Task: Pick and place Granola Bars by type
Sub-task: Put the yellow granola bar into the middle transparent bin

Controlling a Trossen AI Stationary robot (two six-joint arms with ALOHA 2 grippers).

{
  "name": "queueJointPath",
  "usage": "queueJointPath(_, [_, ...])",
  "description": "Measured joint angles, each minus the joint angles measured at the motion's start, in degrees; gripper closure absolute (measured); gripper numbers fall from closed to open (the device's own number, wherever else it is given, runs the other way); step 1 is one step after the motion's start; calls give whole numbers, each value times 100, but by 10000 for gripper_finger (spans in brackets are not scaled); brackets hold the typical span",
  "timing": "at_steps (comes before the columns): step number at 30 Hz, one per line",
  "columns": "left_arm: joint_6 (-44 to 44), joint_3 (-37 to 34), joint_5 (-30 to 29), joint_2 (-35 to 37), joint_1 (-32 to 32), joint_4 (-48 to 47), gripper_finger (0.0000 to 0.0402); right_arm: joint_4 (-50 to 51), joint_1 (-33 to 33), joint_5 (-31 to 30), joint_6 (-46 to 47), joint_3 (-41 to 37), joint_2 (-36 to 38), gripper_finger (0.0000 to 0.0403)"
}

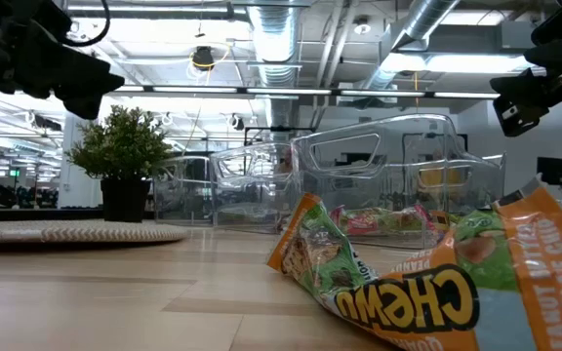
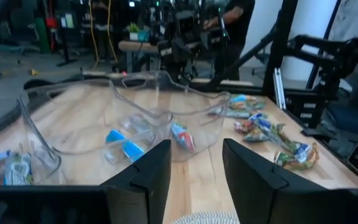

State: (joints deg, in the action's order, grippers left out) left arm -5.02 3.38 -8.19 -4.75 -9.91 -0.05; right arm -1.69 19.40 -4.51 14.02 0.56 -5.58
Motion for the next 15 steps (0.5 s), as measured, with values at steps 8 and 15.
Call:
queueJointPath(8, [538,0,-329,470,0,-318,264,0,0,0,0,0,-2,219])
queueJointPath(15, [720,0,-320,472,0,-300,264,0,1,0,0,0,-2,219])
